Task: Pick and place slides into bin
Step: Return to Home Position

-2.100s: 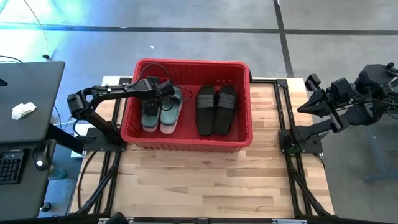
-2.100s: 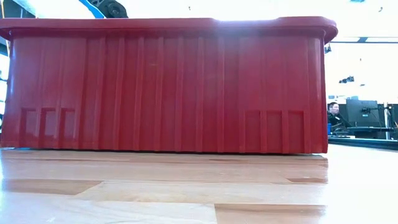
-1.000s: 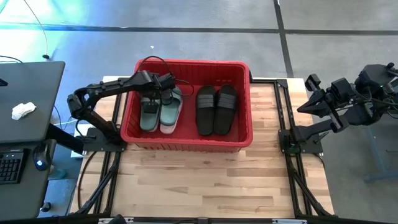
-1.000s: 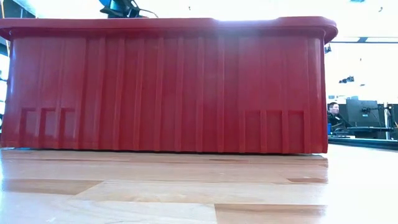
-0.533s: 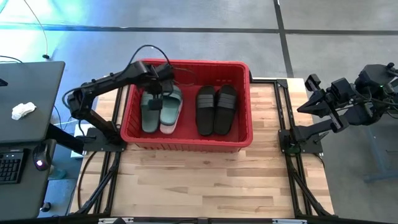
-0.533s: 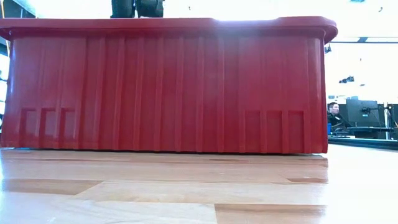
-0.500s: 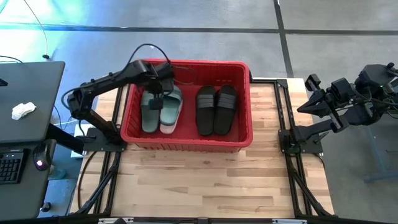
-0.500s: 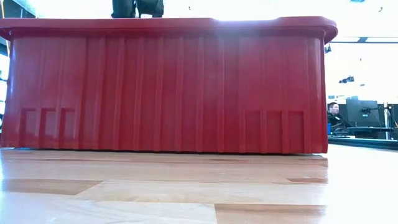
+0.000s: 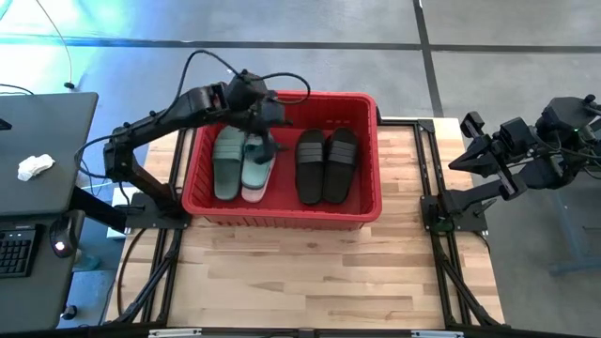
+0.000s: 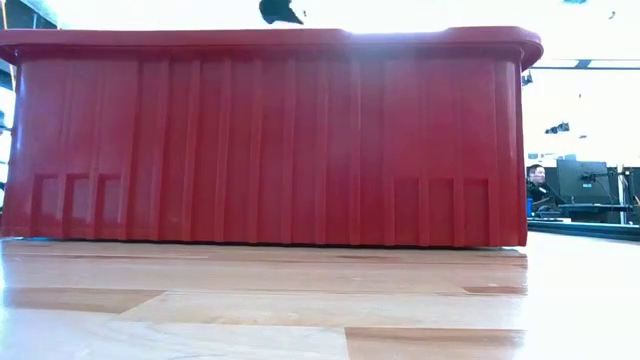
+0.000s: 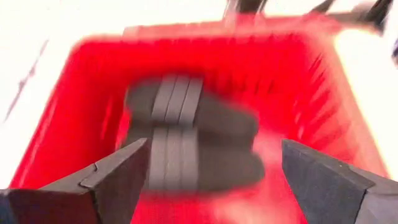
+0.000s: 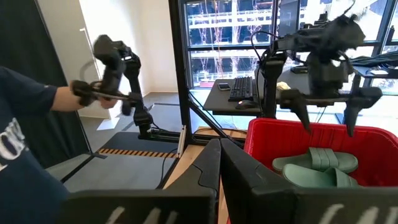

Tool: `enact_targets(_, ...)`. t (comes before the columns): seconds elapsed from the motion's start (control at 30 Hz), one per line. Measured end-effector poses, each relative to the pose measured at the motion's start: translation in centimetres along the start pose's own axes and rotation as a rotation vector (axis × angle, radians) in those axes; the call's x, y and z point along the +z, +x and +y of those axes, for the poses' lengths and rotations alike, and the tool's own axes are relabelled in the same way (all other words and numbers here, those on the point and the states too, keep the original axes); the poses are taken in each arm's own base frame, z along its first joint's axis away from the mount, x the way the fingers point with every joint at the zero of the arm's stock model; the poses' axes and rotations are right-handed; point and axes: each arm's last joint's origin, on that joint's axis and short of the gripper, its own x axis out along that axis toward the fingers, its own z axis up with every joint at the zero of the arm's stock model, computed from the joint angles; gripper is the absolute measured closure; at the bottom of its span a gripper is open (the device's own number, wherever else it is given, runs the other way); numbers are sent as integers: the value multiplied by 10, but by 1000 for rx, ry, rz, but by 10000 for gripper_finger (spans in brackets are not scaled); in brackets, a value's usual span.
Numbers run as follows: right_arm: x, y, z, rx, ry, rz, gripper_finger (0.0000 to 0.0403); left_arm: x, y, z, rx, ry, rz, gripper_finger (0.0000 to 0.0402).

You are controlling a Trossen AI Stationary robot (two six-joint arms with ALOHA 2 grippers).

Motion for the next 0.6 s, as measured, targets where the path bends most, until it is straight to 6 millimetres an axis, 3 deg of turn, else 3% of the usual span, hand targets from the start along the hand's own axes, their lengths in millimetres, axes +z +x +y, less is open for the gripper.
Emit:
enact_targets(0.13, 0, 0, 0, 0, 0, 0, 402, 30, 3, -26, -27, 88, -235, 61)
enact_targets(0.27, 0, 0, 0, 0, 0, 0, 402, 50, 7, -55, 7, 152, -366, 90)
enact_targets(0.47, 0, 0, 0, 0, 0, 0, 402, 57, 6, -86, 142, 168, -382, 184)
enact_targets(0.6, 0, 0, 0, 0, 0, 0, 402, 57, 7, -94, 114, 197, -372, 270)
